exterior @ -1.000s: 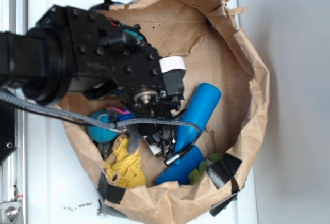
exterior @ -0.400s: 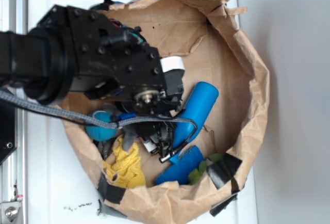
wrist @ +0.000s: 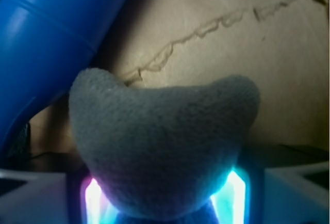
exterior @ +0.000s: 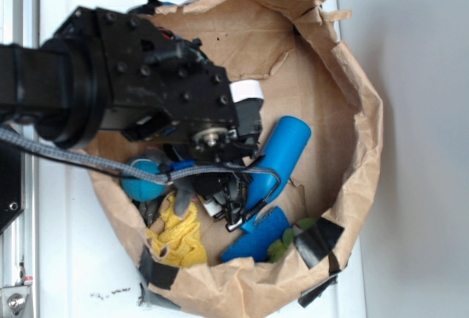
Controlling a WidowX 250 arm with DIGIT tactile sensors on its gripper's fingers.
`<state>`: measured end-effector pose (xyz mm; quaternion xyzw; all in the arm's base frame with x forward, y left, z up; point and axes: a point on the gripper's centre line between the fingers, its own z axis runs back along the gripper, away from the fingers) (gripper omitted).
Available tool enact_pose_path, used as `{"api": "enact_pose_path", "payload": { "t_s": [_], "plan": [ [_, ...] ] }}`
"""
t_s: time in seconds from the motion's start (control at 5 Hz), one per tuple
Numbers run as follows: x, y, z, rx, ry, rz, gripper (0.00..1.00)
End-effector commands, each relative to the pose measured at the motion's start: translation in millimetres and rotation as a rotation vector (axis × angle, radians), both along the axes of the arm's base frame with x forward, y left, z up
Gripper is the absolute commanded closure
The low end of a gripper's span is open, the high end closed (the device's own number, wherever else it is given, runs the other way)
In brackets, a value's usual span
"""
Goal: Grab the gray animal.
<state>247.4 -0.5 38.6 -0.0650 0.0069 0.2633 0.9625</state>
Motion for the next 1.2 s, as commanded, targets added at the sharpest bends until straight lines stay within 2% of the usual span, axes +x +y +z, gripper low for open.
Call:
{"api": "enact_pose_path", "payload": {
  "t_s": [0.0, 0.2, 0.4, 0.6, 1.0],
  "plan": [
    [13.9, 24.3, 86.4, -0.065, -0.121, 0.112, 1.00],
    [27.3, 27.8, 117.3, -0.009, -0.100, 0.147, 1.00],
    [31.0, 35.4, 151.2, 0.037, -0.141, 0.054, 1.00],
    [27.4, 35.3, 165.9, 0.040, -0.142, -0.005, 1.00],
    [13.4, 28.0, 158.6, 0.056, -0.107, -0.046, 1.00]
  ]
}}
